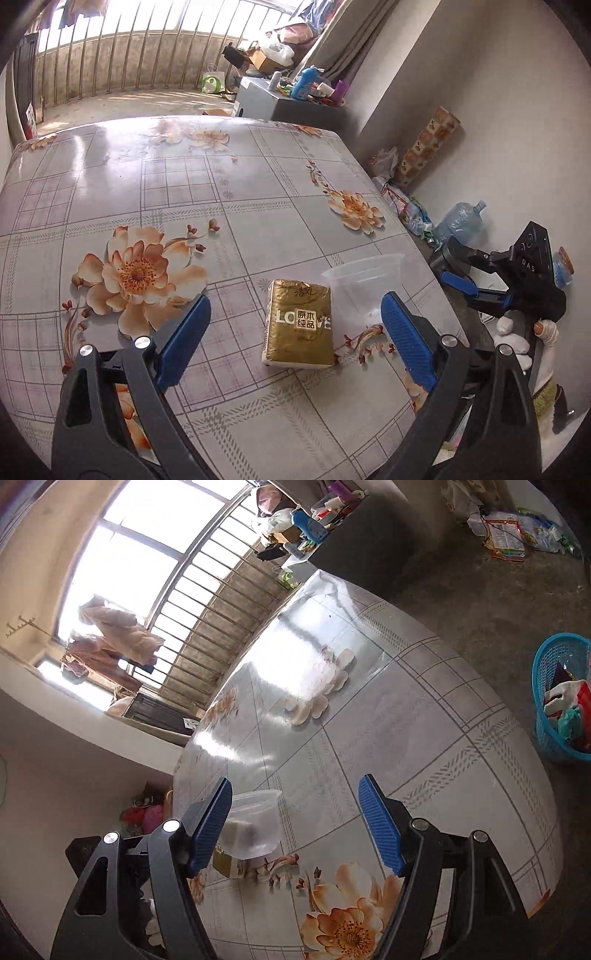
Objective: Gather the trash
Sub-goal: 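Move both tools back over the table toward the gold packet and cup, then grasp the gold LC tissue packet with the left tool while the right tool grasps the clear cup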
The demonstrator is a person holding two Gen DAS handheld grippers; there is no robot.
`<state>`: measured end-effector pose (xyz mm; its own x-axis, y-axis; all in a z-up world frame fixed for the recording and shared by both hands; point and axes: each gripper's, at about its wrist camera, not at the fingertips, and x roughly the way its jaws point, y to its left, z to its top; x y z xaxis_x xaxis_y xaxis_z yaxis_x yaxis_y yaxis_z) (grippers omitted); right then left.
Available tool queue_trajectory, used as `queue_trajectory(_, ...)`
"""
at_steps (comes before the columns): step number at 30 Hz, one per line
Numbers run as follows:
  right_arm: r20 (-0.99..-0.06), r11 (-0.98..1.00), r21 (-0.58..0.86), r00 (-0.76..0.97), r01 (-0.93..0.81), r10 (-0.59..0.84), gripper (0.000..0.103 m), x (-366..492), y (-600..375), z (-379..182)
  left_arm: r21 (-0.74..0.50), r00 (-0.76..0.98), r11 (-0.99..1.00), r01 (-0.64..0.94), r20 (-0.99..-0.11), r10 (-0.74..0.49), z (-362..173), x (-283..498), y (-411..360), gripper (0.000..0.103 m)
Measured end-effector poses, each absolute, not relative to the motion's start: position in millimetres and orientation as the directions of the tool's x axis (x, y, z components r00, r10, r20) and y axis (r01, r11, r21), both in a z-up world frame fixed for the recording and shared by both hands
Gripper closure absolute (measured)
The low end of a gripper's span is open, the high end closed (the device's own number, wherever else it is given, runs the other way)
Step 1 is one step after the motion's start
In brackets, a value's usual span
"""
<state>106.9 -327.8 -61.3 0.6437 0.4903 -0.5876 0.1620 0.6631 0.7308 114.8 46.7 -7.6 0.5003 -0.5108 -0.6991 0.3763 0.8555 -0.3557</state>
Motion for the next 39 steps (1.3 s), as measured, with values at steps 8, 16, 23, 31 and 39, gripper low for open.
queue_trajectory(8, -0.689, 0.726, 0.671, 0.491, 0.153, 0.533, 0.044, 173.0, -290.5, -76.8, -0.307, 0.452, 0.849, 0.431, -0.741, -0.497, -36.9, 123.3, 15.4, 0.014)
queue_trajectory(16, -0.732, 0.756, 0.645, 0.37, 0.11, 0.571, 0.066, 156.5, -267.6, -87.3, -0.299, 0.415, 0.846, 0.442, -0.768, -0.488, -54.0, 126.7, 11.0, 0.014)
queue_trajectory(23, -0.774, 0.82, 0.57, 0.363, 0.042, 0.519, 0.097, 133.2, -249.0, -77.6, -0.317, 0.413, 0.848, 0.426, -0.766, -0.494, -56.5, 126.6, 18.8, 0.014)
queue_trajectory(31, -0.778, 0.87, 0.493, 0.463, 0.03, 0.425, 0.097, 110.7, -251.7, -54.8, -0.273, 0.409, 0.855, 0.44, -0.787, -0.462, -61.4, 131.4, 5.7, 0.014)
queue_trajectory(39, -0.773, 0.867, 0.494, 0.489, 0.063, 0.404, 0.096, 107.5, -270.0, -54.0, -0.219, 0.455, 0.872, 0.437, -0.783, -0.425, -65.2, 133.9, 6.1, 0.044)
